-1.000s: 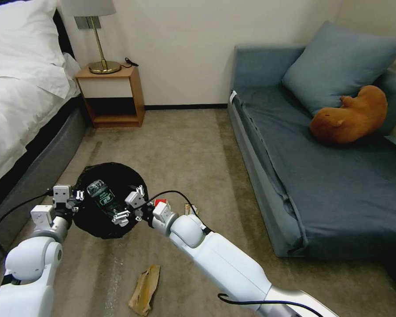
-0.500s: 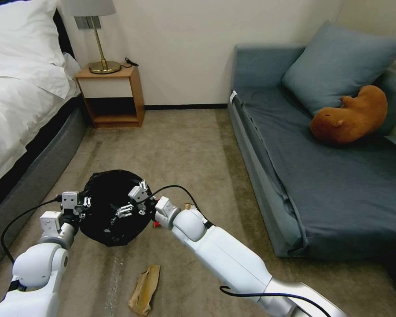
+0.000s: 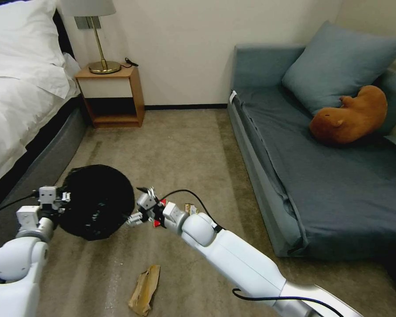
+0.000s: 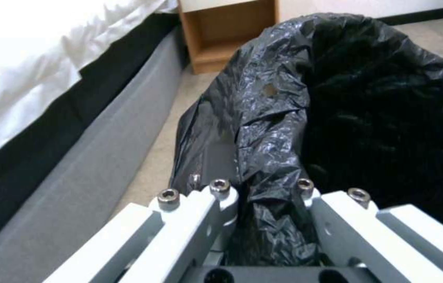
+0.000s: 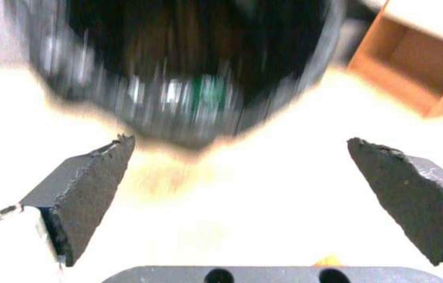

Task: Pick up the trash bin, then pick up the garbage on the floor and place it into the trash bin.

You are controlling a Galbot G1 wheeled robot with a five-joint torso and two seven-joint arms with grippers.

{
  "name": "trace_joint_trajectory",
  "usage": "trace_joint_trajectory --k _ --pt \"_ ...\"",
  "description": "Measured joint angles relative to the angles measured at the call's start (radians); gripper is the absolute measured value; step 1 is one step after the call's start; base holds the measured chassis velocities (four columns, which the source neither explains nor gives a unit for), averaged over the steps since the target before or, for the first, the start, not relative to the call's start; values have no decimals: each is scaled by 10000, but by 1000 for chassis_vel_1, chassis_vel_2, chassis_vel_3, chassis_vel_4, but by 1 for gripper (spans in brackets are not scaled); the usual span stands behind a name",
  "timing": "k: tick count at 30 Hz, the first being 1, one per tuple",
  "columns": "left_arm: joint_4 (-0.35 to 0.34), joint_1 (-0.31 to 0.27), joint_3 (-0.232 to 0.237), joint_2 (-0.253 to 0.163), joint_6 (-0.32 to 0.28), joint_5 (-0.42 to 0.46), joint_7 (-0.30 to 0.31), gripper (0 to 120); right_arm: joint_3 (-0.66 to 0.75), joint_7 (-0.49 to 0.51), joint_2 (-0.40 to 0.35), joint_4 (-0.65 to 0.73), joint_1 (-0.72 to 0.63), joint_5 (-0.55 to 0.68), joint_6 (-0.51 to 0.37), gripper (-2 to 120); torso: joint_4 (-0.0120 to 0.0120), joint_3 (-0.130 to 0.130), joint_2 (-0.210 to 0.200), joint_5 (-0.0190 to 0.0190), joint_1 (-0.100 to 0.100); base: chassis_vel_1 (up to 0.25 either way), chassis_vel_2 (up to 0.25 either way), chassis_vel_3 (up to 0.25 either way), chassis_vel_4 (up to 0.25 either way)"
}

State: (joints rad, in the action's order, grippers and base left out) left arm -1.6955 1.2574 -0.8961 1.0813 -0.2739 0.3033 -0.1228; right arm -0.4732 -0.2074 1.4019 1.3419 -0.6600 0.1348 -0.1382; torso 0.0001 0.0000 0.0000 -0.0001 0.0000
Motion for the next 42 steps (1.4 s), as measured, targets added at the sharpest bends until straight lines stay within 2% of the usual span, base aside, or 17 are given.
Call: trace_joint_trajectory --k 5,10,18,29,36,42 --pt "68 38 -82 -152 12 104 15 5 -582 78 -67 -491 -253 -121 -282 100 -1 0 0 0 0 0 0 0 0" --pt "-177 208 -98 -281 -4 155 23 5 -1063 121 -193 -582 -499 -32 -845 100 -2 0 0 1 0 0 0 0 0" --pt "-509 389 -83 -229 -85 101 14 5 -1222 62 -331 -582 -826 1 -1327 100 -1 0 0 0 0 0 0 0 0" --pt "-678 332 -8 -89 -172 25 85 5 -891 -307 -281 -969 -1839 -851 -984 100 -2 0 0 1 0 0 0 0 0" --pt "-777 277 64 -64 -251 16 198 5 -866 -316 -186 -1126 -2007 -958 -795 100 -2 0 1 1 0 0 0 0 0" --pt "-1151 307 111 6 -407 76 348 5 -994 -316 -66 -1346 -2058 -1005 -598 100 -1 -1 0 1 0 0 0 0 0"
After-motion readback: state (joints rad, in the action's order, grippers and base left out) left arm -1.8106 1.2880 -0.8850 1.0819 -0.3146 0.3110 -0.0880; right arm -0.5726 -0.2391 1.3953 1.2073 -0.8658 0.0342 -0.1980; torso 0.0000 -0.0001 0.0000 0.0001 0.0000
